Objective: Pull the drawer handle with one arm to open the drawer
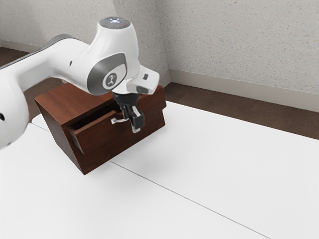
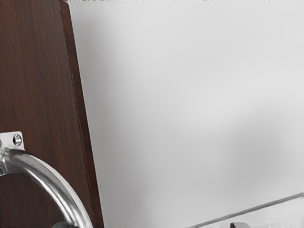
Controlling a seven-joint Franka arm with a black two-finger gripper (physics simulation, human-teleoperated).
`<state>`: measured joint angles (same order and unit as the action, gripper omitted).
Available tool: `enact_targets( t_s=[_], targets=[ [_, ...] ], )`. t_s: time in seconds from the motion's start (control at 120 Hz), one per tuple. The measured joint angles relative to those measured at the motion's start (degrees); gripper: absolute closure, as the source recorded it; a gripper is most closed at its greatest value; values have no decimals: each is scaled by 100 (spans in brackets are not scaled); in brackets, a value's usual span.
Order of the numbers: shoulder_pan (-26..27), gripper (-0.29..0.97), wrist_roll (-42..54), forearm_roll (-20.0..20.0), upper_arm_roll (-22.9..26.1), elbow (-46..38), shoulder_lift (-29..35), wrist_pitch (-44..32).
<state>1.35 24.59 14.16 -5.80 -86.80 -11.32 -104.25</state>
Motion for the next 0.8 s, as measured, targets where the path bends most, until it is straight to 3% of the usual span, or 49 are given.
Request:
enact_targets(
  t_s=[0.8],
  targets=[
    [442,27,-352,-33,218,-444,362,4]
  ],
)
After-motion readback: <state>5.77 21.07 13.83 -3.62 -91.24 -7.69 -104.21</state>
